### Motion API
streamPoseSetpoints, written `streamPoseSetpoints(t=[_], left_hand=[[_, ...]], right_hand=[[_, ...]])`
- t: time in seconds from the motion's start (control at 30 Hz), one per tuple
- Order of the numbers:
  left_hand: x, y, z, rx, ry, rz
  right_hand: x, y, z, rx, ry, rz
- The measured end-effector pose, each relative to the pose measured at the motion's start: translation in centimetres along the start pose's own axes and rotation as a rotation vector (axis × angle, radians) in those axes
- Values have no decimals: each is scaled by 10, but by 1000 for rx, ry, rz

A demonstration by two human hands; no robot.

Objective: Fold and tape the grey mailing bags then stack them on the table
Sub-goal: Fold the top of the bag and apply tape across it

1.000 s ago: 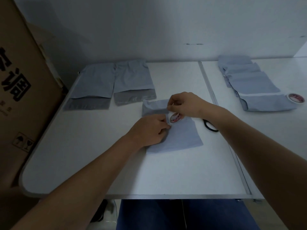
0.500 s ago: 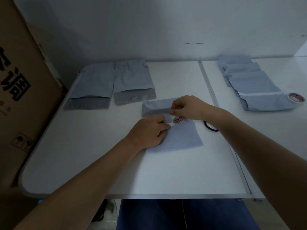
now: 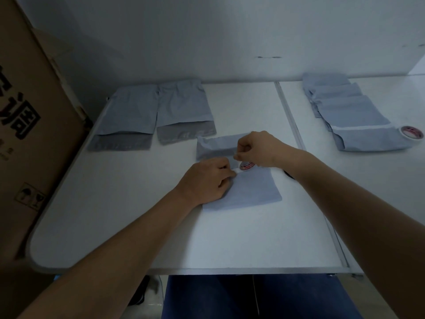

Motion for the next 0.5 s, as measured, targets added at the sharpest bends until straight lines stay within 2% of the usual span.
streamPoseSetpoints(t=[0.5], left_hand=[[2,-2,1,-10,4,14]], right_hand=[[1,9,3,35,26,54]])
Point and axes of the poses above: each hand's wrist, its own z-axis away from the middle knuckle, its own x-axis out of the palm, y = z × x, the point moved 8 cm from there along -z, towards the middle knuckle, and after that the axes turned 2 degrees about -z, right-handed, at the moved point
